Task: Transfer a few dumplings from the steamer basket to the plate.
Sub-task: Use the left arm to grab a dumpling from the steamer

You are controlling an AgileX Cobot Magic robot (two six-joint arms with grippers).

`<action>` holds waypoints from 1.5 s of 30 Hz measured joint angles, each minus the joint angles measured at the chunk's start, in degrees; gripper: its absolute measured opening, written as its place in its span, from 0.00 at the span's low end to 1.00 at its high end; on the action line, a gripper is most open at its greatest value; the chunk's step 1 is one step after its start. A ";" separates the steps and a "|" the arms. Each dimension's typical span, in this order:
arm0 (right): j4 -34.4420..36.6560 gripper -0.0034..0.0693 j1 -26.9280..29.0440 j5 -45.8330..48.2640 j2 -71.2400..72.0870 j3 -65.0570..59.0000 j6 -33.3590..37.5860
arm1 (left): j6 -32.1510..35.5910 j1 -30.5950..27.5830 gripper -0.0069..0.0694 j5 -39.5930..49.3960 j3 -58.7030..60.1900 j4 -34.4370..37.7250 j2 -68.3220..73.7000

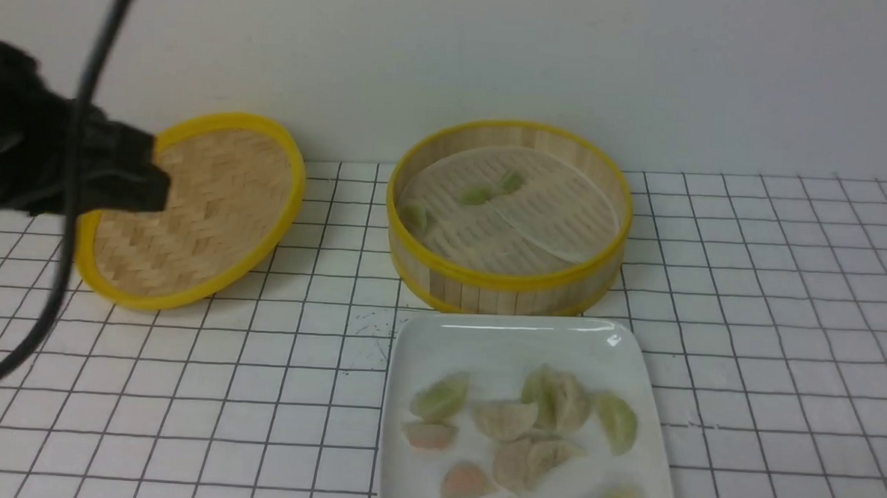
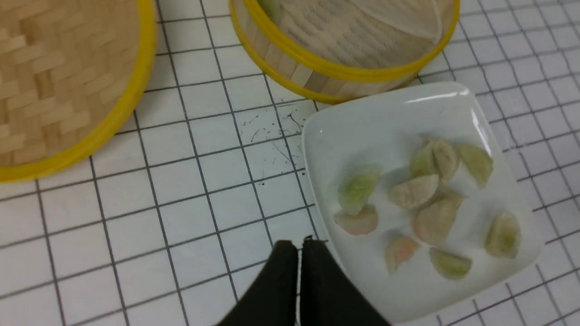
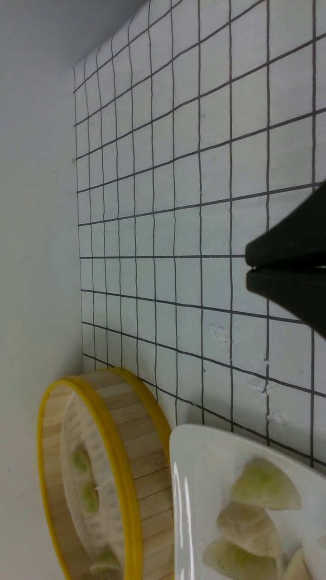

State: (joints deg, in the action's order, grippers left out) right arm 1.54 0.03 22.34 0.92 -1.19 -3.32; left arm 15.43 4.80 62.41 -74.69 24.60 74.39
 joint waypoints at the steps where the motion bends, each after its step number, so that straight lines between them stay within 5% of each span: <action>1: 0.00 0.03 0.00 0.00 0.00 0.00 0.00 | 0.00 0.00 0.08 0.00 0.00 0.00 0.00; 12: 0.00 0.03 0.00 0.00 0.00 0.00 0.00 | -1.62 14.39 0.08 7.88 -39.47 -16.49 40.62; 27: 0.00 0.03 0.00 0.00 0.00 0.00 0.00 | -1.02 17.40 0.13 8.35 -69.57 -21.97 67.18; 38: 0.00 0.03 0.00 0.00 0.00 0.00 0.00 | 0.54 17.51 0.67 5.98 -72.88 -25.65 75.00; 45: 0.00 0.03 0.00 0.00 0.00 0.00 0.00 | 1.65 17.61 0.68 4.31 -73.45 -27.06 76.44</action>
State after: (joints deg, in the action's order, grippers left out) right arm 1.54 0.03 22.34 0.92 -1.19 -3.32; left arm 17.08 22.41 66.72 -148.14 -2.47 150.83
